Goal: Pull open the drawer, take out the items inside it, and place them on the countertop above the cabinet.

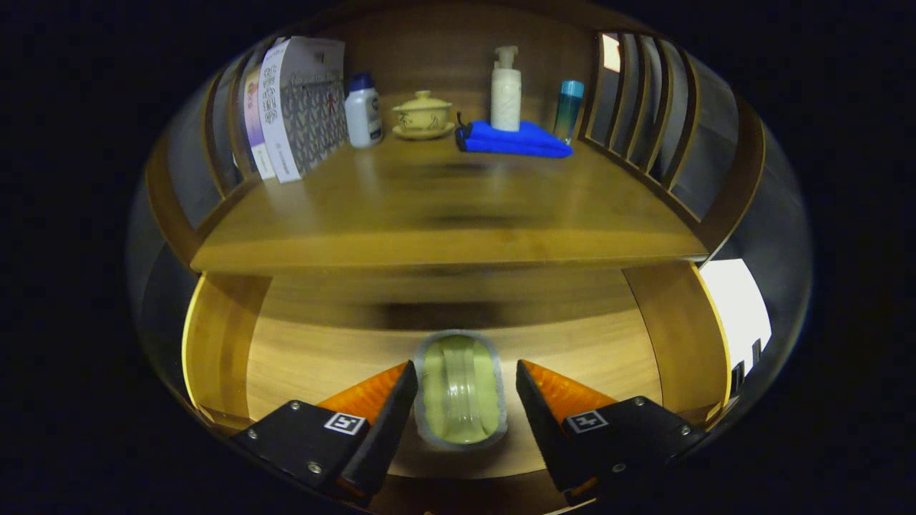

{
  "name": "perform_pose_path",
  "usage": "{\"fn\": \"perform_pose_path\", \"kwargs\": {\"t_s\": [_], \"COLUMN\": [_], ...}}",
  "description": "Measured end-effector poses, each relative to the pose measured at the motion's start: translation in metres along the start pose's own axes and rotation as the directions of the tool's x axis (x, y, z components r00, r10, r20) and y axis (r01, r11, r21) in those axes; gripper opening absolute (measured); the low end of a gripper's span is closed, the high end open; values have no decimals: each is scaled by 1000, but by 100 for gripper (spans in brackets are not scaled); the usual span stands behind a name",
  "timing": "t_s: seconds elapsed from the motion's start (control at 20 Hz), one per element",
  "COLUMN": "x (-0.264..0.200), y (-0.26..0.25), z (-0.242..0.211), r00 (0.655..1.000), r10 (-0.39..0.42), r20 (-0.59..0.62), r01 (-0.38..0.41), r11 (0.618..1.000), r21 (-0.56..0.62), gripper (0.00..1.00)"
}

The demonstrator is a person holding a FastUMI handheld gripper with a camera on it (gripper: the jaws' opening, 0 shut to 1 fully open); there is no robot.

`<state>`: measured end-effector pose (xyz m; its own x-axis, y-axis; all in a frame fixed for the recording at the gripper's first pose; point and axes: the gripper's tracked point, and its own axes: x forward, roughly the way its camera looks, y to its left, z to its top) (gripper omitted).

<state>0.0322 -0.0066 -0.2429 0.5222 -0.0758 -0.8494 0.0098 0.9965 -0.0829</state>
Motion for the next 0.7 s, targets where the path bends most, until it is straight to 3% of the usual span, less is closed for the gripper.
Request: {"fn": "perform_pose_path", "kwargs": {"t_s": [0.1,0.35,0.7], "x": [4,7,1], "y": [-4,6,5], "z": [-9,-13,-18], "r00": [1000,997,996], "r10": [4,74,79], "r20": [-28,1,34], "r01": [-5,-74,-78], "r11": [1000,997,996], "r21": [-14,5,-37], "gripper": [75,28,11]}}
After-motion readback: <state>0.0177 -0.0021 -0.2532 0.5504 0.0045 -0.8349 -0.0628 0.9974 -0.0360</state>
